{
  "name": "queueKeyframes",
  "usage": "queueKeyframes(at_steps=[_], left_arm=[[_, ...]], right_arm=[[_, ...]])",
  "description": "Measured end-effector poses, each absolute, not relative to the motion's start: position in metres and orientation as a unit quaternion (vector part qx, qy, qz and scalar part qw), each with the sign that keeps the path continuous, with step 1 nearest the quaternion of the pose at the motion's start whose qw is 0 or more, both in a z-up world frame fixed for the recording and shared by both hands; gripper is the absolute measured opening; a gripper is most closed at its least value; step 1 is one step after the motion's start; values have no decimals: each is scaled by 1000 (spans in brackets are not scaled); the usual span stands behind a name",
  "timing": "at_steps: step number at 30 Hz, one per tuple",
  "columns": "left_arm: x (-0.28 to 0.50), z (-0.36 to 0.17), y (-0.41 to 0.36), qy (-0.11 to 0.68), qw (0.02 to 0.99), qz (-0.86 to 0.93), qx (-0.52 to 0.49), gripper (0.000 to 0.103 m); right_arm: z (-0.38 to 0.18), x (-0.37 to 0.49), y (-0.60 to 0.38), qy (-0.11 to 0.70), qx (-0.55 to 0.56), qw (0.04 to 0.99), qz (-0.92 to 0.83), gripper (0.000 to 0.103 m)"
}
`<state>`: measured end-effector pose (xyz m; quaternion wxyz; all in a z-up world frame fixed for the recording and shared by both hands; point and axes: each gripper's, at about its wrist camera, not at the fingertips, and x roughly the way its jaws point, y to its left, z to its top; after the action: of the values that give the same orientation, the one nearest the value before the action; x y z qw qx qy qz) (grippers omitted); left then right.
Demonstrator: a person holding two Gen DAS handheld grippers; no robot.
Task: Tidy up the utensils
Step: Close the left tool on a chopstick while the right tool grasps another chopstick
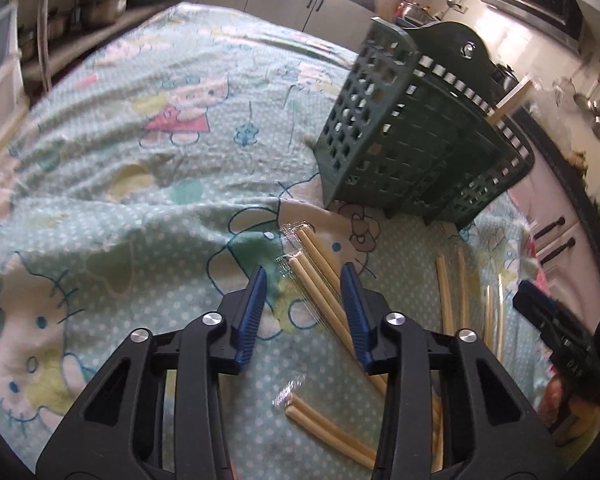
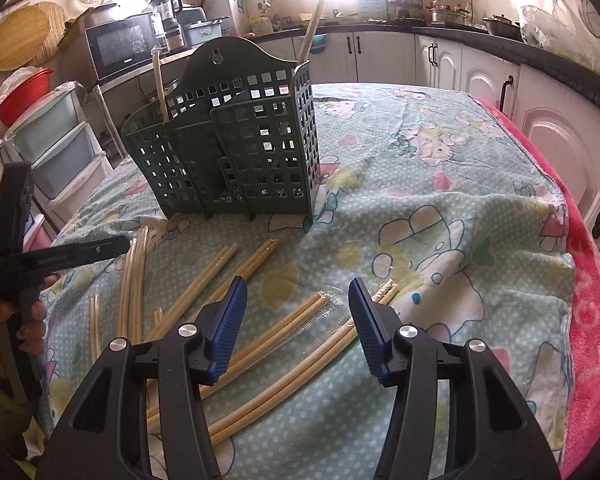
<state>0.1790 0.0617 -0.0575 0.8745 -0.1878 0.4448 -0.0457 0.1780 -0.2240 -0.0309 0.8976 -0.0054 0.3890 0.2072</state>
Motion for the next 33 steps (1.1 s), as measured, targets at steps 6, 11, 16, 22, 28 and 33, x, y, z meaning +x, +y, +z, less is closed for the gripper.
queueKeyframes(at_steps=[6, 11, 16, 22, 28, 33], left_arm=[[192, -62, 71, 446, 865, -49, -222, 28], [196, -64, 76, 447, 863, -47, -231, 13], [196, -65, 80, 447, 861, -48, -237, 8], [190, -62, 83, 439, 864, -50, -243, 5], [181, -46, 87, 415, 877, -45, -240, 4], [175, -30, 90, 392, 889, -38, -232, 4]], right_arm=[[-34, 183, -222, 395, -12, 894, 209, 47], [-38, 191, -221, 407, -16, 888, 215, 43], [-43, 199, -221, 419, -23, 883, 213, 42], [-52, 210, -223, 438, -17, 873, 212, 42], [-61, 215, -226, 452, 3, 867, 212, 28], [-57, 211, -224, 441, 8, 871, 216, 8]])
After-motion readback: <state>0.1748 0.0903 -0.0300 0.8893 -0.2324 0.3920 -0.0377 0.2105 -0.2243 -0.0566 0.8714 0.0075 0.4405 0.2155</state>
